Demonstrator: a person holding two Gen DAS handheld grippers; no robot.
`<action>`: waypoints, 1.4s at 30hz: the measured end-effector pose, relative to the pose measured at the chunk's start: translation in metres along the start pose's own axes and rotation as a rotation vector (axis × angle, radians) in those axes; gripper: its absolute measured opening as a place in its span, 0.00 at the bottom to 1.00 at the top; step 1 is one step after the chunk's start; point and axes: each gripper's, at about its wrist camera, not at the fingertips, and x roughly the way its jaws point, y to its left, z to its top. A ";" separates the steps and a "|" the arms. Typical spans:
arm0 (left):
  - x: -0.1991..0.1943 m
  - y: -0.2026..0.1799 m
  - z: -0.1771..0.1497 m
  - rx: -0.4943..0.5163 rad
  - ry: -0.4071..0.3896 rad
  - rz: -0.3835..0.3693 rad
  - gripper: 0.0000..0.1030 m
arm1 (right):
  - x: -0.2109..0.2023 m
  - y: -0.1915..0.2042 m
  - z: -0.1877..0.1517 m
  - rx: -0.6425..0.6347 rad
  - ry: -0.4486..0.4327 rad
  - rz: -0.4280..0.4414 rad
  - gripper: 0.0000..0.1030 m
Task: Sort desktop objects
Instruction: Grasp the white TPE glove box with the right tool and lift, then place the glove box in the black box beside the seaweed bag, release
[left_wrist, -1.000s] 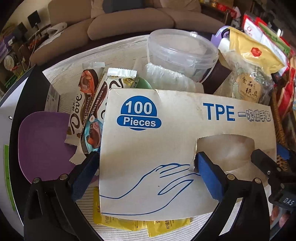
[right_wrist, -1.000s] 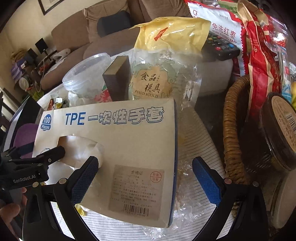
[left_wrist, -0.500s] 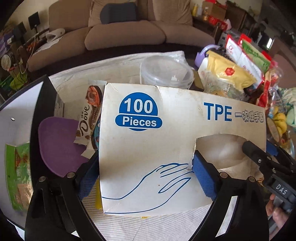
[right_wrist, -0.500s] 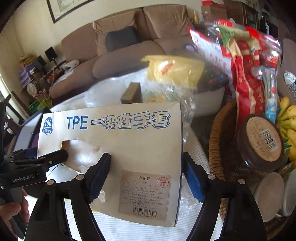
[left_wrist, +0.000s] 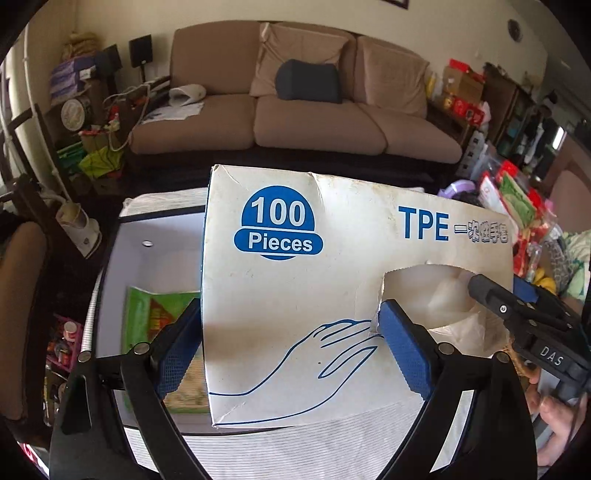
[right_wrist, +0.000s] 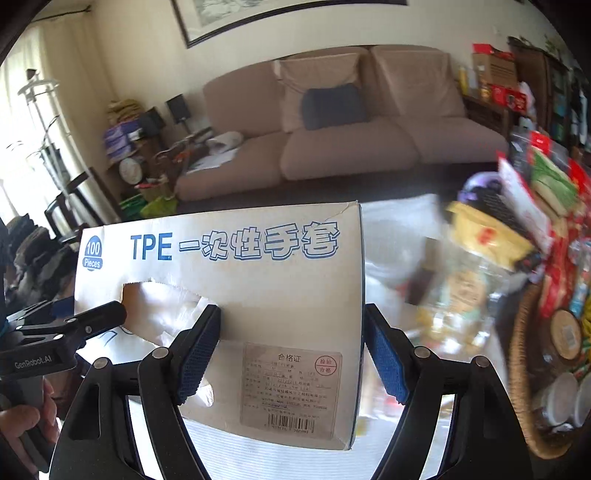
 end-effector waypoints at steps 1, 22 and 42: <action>-0.004 0.021 0.004 -0.011 -0.004 0.021 0.89 | 0.010 0.016 0.003 0.001 0.010 0.023 0.77; 0.189 0.199 0.033 -0.060 0.146 0.158 0.91 | 0.262 0.153 0.024 -0.217 0.244 -0.095 0.77; 0.144 0.185 0.010 -0.032 0.186 0.074 0.91 | 0.219 0.168 0.000 -0.434 0.189 -0.070 0.76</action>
